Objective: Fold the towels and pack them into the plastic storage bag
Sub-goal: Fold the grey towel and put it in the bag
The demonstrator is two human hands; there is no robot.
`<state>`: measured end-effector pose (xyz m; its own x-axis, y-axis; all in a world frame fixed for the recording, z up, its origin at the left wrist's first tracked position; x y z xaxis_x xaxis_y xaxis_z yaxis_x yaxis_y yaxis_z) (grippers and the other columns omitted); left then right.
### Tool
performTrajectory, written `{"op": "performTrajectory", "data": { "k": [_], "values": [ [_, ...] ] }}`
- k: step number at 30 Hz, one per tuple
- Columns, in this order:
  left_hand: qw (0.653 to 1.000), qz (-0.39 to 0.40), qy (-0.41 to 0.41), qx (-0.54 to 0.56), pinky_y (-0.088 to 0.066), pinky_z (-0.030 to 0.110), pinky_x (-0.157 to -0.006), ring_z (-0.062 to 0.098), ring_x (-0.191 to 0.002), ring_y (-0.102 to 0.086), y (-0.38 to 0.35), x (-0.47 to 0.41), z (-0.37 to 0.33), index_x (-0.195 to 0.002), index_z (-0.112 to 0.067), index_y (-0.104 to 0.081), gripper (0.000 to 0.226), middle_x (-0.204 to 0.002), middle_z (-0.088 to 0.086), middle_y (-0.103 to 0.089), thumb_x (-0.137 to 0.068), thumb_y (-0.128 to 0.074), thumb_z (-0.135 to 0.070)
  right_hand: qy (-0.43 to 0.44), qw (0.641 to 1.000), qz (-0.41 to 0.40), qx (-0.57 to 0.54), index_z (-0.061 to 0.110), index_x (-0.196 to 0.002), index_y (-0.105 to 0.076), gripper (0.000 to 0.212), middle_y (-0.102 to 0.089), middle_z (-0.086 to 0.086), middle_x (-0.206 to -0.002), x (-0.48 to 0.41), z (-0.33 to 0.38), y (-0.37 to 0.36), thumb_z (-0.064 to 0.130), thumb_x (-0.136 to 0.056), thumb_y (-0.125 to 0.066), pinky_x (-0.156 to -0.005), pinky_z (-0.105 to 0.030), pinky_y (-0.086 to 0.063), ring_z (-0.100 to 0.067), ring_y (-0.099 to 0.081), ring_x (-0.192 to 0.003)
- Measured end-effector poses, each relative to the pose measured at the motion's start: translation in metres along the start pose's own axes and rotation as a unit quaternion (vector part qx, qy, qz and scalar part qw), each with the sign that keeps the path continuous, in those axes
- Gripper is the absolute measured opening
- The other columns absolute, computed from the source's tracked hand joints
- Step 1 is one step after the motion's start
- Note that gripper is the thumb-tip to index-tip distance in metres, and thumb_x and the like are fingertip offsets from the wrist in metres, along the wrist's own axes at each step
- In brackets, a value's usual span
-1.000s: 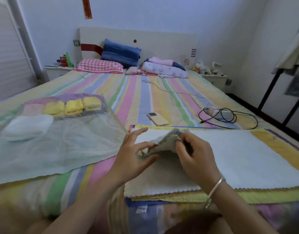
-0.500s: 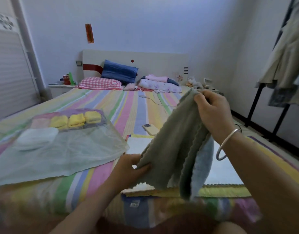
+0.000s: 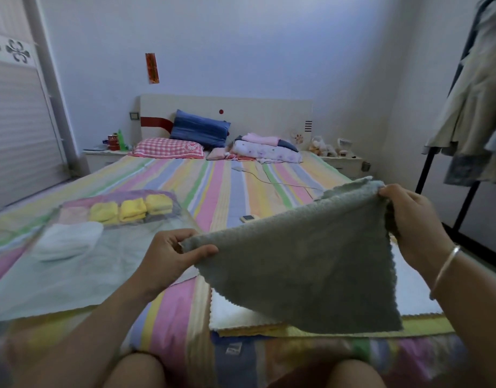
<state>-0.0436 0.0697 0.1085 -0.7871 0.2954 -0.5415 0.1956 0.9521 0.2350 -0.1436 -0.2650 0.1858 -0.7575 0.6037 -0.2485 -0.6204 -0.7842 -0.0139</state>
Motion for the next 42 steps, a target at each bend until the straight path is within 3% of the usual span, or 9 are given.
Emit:
{"op": "performTrajectory", "data": {
  "k": [6,11,17,21,25,29,34,39,42],
  "values": [
    [0.998,0.016,-0.055,-0.007,-0.042,0.017,-0.051,0.007,-0.051,-0.051,0.001,-0.011,-0.022,-0.057,-0.017,-0.061,0.037,-0.054,-0.006,-0.054,-0.061,-0.082,-0.048,-0.024,0.999,-0.001,-0.044,0.014,-0.075,-0.049,0.019,-0.032,-0.001,-0.065,-0.004,-0.011,0.018,0.015,-0.094,-0.048,-0.06,-0.027,-0.032,-0.012,-0.034,-0.06],
    [0.999,0.029,-0.039,0.004,-0.042,0.014,-0.047,0.002,-0.049,-0.052,-0.007,-0.032,-0.034,-0.061,-0.014,-0.057,0.024,-0.053,-0.01,-0.054,-0.07,-0.076,-0.025,-0.033,0.999,0.027,-0.032,0.019,-0.092,-0.065,0.014,-0.06,-0.004,-0.088,-0.018,-0.024,0.017,0.022,-0.096,-0.052,-0.071,-0.028,-0.043,-0.015,-0.052,-0.076],
    [0.976,0.059,0.158,-0.135,-0.055,0.032,-0.064,0.023,-0.079,-0.066,-0.014,-0.085,0.012,-0.099,-0.017,-0.07,0.048,-0.088,0.01,-0.07,-0.065,-0.075,-0.051,-0.074,0.997,0.038,0.0,0.011,-0.109,-0.063,0.018,-0.062,-0.004,-0.089,-0.072,-0.059,-0.005,0.016,-0.099,-0.049,-0.061,-0.022,-0.049,-0.015,-0.056,-0.076],
    [0.961,0.059,0.269,0.0,-0.057,0.02,-0.063,0.017,-0.078,-0.067,-0.012,-0.137,0.025,-0.093,0.003,-0.067,0.053,-0.092,0.013,-0.071,-0.063,-0.078,-0.038,-0.036,0.998,0.04,0.018,0.007,-0.109,-0.063,0.019,-0.061,-0.008,-0.088,-0.118,-0.061,-0.023,0.013,-0.099,-0.048,-0.062,-0.024,-0.044,-0.015,-0.052,-0.07],
    [0.977,0.017,0.195,0.088,-0.053,0.029,-0.088,0.023,-0.101,-0.065,-0.002,-0.177,0.016,-0.118,0.005,-0.06,0.057,-0.103,0.009,-0.071,-0.071,-0.073,-0.025,0.02,0.999,0.006,-0.046,0.014,-0.103,-0.065,0.017,-0.064,-0.003,-0.087,-0.151,-0.04,-0.026,0.011,-0.097,-0.05,-0.062,-0.022,-0.052,-0.011,-0.058,-0.07],
    [0.983,0.025,0.145,0.107,-0.047,0.036,-0.101,0.02,-0.104,-0.062,-0.005,-0.17,0.017,-0.106,-0.005,-0.065,0.032,-0.104,0.008,-0.068,-0.079,-0.068,-0.023,0.041,0.995,0.042,-0.076,0.018,-0.089,-0.063,0.022,-0.058,-0.001,-0.078,-0.144,-0.051,-0.025,0.007,-0.097,-0.046,-0.053,-0.022,-0.047,-0.009,-0.054,-0.06],
    [0.985,0.075,0.135,0.073,-0.049,0.02,-0.079,0.01,-0.083,-0.063,-0.024,-0.087,0.07,-0.081,-0.021,-0.069,0.009,-0.081,-0.002,-0.068,-0.077,-0.076,-0.024,-0.042,0.993,0.088,-0.062,0.011,-0.094,-0.064,0.023,-0.07,-0.004,-0.085,-0.08,-0.128,-0.009,0.001,-0.097,-0.043,-0.066,-0.021,-0.056,-0.017,-0.064,-0.079],
    [0.967,0.104,0.219,0.083,-0.048,0.016,-0.063,0.014,-0.071,-0.064,-0.036,0.013,0.12,-0.083,0.002,-0.06,0.067,-0.071,0.006,-0.068,-0.056,-0.088,-0.052,-0.13,0.979,0.152,0.045,0.006,-0.092,-0.067,0.025,-0.068,-0.015,-0.085,-0.01,-0.204,0.016,-0.002,-0.095,-0.044,-0.067,-0.033,-0.053,-0.024,-0.063,-0.08],
    [0.962,0.112,0.23,0.091,-0.044,0.015,-0.057,0.014,-0.067,-0.061,-0.045,0.025,0.132,-0.076,-0.007,-0.061,0.039,-0.067,0.005,-0.065,-0.068,-0.085,-0.037,-0.161,0.973,0.152,0.063,0.005,-0.088,-0.067,0.024,-0.065,-0.013,-0.08,-0.001,-0.221,0.02,-0.003,-0.094,-0.046,-0.067,-0.035,-0.042,-0.026,-0.056,-0.082]
  ]
}}
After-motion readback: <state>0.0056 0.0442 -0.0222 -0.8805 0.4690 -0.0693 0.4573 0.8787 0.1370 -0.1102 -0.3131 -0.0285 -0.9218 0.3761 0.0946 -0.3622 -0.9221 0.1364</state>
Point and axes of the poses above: each hand's wrist, its own x-axis away from the middle knuckle, its own y-axis out of the back of the hand, z = x × y, the point moved 2 cm from there along -x, towards the middle knuckle
